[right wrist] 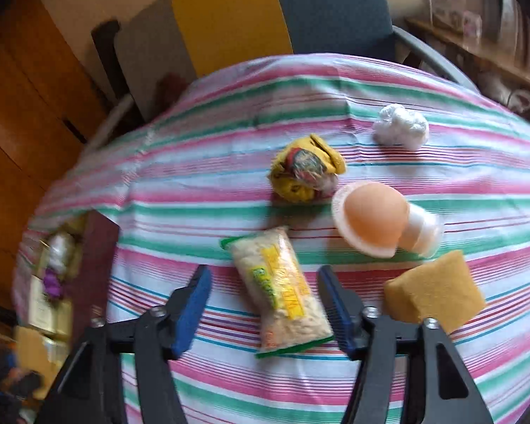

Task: Organize objects
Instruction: 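Grasp yellow sponge with left gripper while right gripper grasps WEIDAN cracker bag, then lower the yellow sponge into the gold tray and open left gripper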

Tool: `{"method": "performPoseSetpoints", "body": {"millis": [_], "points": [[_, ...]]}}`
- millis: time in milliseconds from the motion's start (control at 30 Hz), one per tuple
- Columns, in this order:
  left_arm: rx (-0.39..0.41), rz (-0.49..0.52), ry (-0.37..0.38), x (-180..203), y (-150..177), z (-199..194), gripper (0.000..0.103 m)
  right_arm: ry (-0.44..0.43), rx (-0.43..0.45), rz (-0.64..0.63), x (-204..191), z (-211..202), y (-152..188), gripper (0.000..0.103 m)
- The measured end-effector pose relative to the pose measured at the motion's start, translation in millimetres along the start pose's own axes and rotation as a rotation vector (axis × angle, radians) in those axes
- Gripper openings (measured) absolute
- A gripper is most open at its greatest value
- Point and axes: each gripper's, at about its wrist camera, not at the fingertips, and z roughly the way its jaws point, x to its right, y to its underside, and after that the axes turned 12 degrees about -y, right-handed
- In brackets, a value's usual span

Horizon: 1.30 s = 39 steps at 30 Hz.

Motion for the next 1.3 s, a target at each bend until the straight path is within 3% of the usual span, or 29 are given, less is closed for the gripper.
{"method": "performPoseSetpoints", "body": {"millis": [267, 333, 367, 500, 633, 867, 1000, 1300], "points": [[0.032, -0.115, -0.089, -63, 6, -22, 0.052, 0.145, -0.095, -0.065, -2, 42, -7, 0.077], [0.041, -0.154, -0.126, -86, 10, -28, 0.052, 0.176, -0.158, -0.08, -2, 55, 0, 0.044], [0.045, -0.186, -0.157, -103, 13, -33, 0.052, 0.187, -0.137, -0.109, -7, 52, 4, 0.037], [0.055, -0.284, -0.246, -151, 26, -47, 0.052, 0.161, -0.168, -0.198, -28, 44, 32, 0.037], [0.056, -0.335, -0.287, -175, 37, -52, 0.052, 0.106, -0.168, -0.198, -34, 30, 57, 0.038], [0.056, -0.25, -0.212, -139, 33, -45, 0.052, 0.122, -0.143, -0.233, -38, 24, 74, 0.038], [0.017, -0.169, -0.177, -113, 23, -24, 0.052, 0.13, -0.131, -0.243, -40, 22, 80, 0.038], [-0.058, -0.099, -0.187, -99, 9, 17, 0.052, 0.136, -0.135, -0.254, -48, 32, 75, 0.038]]}}
